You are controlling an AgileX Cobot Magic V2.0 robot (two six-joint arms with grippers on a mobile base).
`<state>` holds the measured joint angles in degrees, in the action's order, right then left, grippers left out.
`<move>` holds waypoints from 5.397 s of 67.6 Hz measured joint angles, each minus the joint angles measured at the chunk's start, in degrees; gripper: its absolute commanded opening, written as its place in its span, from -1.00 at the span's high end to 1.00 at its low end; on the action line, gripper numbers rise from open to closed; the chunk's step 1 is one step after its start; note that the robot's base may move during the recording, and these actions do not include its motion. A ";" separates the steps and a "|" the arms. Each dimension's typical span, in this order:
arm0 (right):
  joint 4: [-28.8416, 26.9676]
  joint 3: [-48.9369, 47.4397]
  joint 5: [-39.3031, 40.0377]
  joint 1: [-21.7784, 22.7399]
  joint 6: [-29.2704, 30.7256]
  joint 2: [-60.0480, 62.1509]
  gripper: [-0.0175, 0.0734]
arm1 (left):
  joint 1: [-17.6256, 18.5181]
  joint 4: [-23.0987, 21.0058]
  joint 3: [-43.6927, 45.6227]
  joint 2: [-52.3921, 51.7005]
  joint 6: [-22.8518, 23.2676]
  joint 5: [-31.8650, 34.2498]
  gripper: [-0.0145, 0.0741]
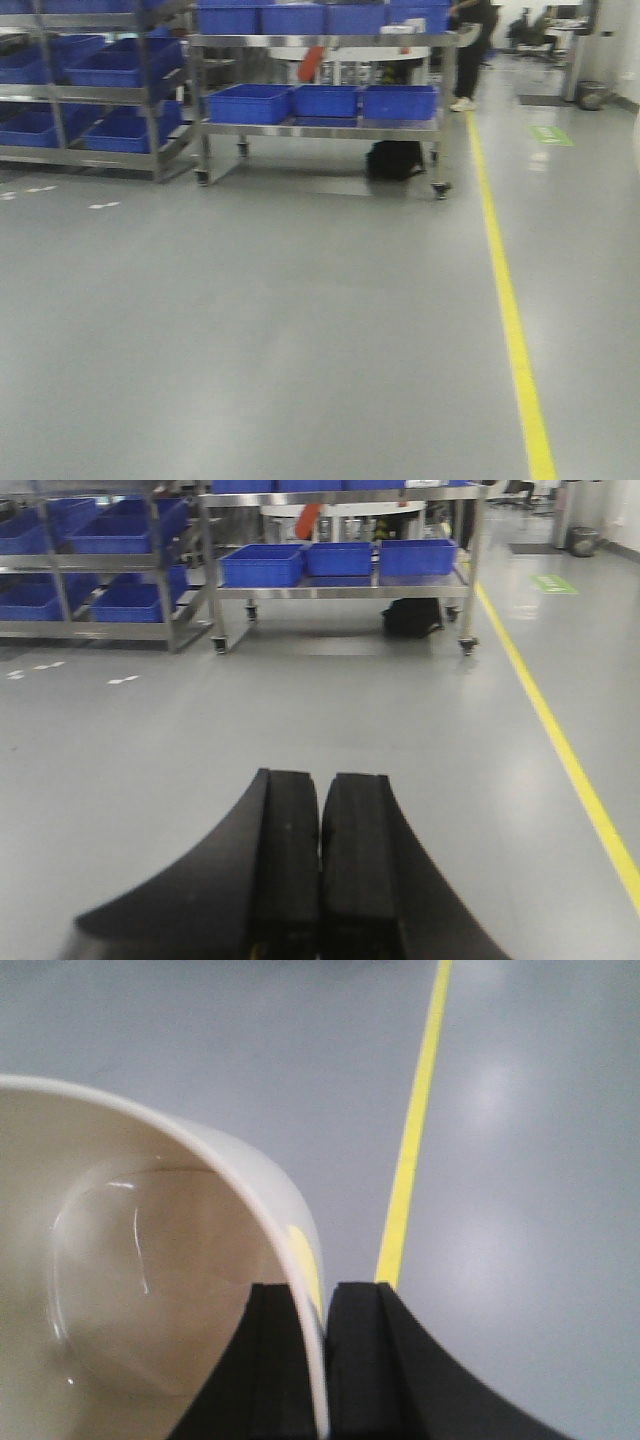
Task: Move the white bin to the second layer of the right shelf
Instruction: 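Drive past the cart of blue crates, carrying the bin, then drive across the room toward the windows with the bin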
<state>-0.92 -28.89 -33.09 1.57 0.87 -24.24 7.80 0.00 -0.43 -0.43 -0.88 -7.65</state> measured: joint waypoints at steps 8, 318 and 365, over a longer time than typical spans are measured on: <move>0.00 0.00 0.00 0.00 0.00 0.00 0.52 | 0.00 0.00 0.00 0.00 0.00 0.00 0.48; 0.00 0.00 0.00 0.00 0.00 0.00 0.52 | 0.00 0.00 0.00 0.00 0.00 0.00 0.48; 0.00 0.00 0.00 0.00 0.00 0.00 0.52 | 0.00 0.00 0.00 0.00 0.00 0.00 0.48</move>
<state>-0.92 -28.89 -33.09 1.57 0.87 -24.24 7.80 0.00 -0.43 -0.43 -0.88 -7.65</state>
